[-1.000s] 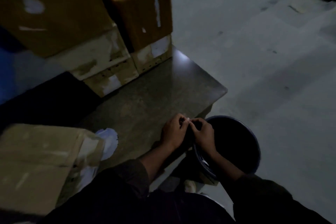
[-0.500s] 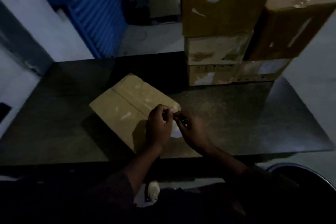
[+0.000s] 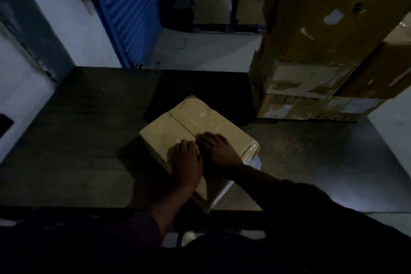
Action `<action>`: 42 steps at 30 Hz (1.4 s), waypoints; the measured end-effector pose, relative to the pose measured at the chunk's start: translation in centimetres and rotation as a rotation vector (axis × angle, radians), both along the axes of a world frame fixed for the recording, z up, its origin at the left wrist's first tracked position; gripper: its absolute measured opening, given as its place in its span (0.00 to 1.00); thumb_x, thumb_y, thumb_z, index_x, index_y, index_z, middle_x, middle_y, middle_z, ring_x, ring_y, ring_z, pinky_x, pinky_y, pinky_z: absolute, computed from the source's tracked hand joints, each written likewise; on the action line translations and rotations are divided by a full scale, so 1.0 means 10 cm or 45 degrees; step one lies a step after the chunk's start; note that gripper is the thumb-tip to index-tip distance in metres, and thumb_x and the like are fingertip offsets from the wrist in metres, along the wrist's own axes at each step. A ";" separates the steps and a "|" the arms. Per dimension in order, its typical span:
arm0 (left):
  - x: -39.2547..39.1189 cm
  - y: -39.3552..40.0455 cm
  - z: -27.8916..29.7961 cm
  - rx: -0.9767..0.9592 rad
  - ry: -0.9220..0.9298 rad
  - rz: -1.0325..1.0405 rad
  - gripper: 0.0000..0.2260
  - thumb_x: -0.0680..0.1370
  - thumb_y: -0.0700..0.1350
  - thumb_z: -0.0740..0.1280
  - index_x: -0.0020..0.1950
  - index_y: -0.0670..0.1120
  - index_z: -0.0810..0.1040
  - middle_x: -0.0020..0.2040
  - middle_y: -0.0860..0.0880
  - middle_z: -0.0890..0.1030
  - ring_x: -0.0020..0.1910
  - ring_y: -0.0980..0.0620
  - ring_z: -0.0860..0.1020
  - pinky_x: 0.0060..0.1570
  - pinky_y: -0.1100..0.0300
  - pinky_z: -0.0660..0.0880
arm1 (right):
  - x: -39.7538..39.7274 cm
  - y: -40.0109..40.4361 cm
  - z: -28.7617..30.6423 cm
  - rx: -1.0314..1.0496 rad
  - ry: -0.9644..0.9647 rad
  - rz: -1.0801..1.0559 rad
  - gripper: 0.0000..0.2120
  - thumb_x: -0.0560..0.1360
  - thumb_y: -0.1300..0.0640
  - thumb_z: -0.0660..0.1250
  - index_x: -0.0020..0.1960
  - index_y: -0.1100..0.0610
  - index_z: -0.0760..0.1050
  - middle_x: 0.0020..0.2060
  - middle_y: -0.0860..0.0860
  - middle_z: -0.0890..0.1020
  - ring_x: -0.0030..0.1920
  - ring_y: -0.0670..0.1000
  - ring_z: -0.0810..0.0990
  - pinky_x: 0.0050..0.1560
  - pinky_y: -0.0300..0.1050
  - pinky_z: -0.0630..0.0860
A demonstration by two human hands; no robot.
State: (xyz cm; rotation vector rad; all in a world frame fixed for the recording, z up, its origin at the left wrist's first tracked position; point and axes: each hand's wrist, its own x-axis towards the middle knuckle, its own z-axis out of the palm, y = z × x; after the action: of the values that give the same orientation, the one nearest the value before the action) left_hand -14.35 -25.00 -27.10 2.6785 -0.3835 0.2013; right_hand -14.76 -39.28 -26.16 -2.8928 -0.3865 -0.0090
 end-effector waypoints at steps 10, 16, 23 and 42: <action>0.14 0.14 -0.03 -0.018 -0.098 -0.106 0.07 0.75 0.50 0.66 0.42 0.47 0.72 0.43 0.48 0.74 0.45 0.47 0.72 0.46 0.52 0.65 | -0.26 -0.09 -0.08 0.072 -0.233 -0.012 0.21 0.78 0.48 0.57 0.63 0.59 0.77 0.57 0.57 0.81 0.59 0.58 0.78 0.63 0.49 0.66; 0.15 0.15 -0.01 -0.058 0.042 -0.162 0.10 0.70 0.41 0.70 0.48 0.47 0.75 0.50 0.48 0.77 0.52 0.45 0.73 0.52 0.50 0.73 | 0.27 0.19 -0.01 0.006 -0.092 -0.008 0.23 0.75 0.46 0.57 0.65 0.55 0.75 0.60 0.55 0.78 0.62 0.57 0.73 0.63 0.51 0.68; 0.22 0.24 -0.09 -0.244 -0.084 -0.166 0.06 0.72 0.39 0.68 0.41 0.45 0.71 0.43 0.48 0.73 0.45 0.47 0.71 0.42 0.52 0.71 | -0.04 -0.08 0.01 0.032 -0.106 -0.115 0.21 0.77 0.44 0.56 0.59 0.57 0.77 0.53 0.55 0.79 0.54 0.59 0.76 0.53 0.51 0.68; 0.25 0.30 -0.32 -1.128 0.493 0.521 0.36 0.73 0.55 0.70 0.76 0.44 0.61 0.71 0.38 0.69 0.67 0.38 0.71 0.65 0.40 0.70 | -0.76 -0.55 0.04 0.939 0.196 -1.129 0.23 0.69 0.35 0.70 0.53 0.51 0.77 0.43 0.51 0.81 0.42 0.51 0.81 0.42 0.53 0.81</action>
State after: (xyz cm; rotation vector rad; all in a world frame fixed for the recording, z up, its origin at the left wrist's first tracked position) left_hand -11.84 -21.99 -30.28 1.8176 0.3218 -0.0363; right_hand -22.37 -44.76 -25.71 -2.0810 0.7728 -0.0584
